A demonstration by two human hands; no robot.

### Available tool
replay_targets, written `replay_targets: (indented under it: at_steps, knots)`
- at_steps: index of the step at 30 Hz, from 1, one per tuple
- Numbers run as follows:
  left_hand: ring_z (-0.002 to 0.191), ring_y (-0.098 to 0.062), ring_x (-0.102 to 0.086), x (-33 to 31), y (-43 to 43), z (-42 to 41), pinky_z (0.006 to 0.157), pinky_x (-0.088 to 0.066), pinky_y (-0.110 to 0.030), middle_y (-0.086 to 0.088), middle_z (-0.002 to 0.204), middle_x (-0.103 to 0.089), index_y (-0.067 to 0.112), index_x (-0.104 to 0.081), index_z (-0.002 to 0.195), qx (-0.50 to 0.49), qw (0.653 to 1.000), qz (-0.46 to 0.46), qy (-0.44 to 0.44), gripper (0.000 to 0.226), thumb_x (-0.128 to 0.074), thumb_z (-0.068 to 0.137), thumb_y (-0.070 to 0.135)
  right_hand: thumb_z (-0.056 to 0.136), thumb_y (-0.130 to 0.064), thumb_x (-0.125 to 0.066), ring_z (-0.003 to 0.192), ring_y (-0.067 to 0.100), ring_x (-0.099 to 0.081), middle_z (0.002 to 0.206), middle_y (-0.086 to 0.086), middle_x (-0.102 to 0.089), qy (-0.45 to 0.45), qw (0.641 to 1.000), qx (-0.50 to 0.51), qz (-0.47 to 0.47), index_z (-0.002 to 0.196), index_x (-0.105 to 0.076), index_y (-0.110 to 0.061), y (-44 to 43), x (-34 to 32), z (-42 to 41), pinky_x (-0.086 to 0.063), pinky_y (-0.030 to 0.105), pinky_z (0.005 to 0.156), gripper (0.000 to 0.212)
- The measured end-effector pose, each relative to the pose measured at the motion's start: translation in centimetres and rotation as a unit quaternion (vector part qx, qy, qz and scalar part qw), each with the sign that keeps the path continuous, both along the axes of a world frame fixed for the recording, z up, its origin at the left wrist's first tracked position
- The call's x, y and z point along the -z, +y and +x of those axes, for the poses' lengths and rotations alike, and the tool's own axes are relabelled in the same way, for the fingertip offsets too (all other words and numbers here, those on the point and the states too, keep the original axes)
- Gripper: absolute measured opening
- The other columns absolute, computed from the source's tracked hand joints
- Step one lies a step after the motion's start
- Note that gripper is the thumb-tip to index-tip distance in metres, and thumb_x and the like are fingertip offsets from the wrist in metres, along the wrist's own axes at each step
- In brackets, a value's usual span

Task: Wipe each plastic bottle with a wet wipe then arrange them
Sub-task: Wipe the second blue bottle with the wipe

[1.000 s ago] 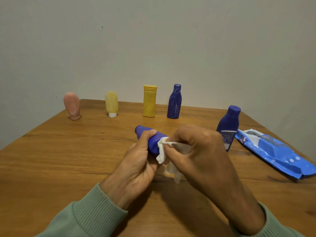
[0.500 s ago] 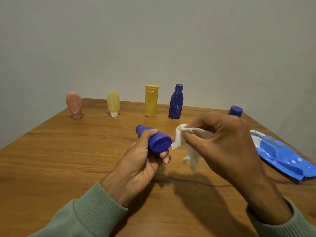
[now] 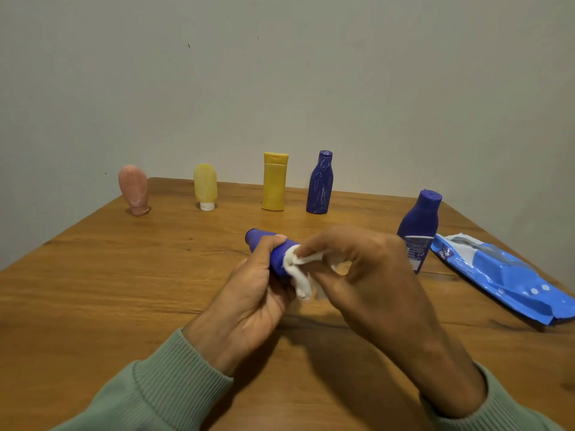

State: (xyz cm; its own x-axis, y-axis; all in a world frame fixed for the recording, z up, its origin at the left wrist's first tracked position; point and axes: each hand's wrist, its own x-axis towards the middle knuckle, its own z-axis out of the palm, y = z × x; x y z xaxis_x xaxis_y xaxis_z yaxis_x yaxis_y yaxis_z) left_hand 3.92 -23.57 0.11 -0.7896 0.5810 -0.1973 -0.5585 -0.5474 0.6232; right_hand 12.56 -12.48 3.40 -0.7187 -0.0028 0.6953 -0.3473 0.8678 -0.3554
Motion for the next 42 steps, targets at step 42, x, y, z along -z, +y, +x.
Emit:
replay_targets:
  at_steps: [42]
  knots:
    - [0.063, -0.021, -0.063, 0.0, 0.3, 0.2, 0.068, -0.059, -0.037, -0.024, 0.090, -0.061, -0.006, -0.053, 0.114, -0.003, 1.000, -0.030, -0.001, 0.047, -0.065, 0.079, 0.022, 0.075, -0.019, -0.074, 0.080, -0.001, -0.058, 0.086, -0.014, -0.066, -0.100, 0.995, -0.007, 0.002, 0.090, -0.074, -0.027, 0.2, -1.0, 0.2, -0.045, 0.010, 0.066, 0.016]
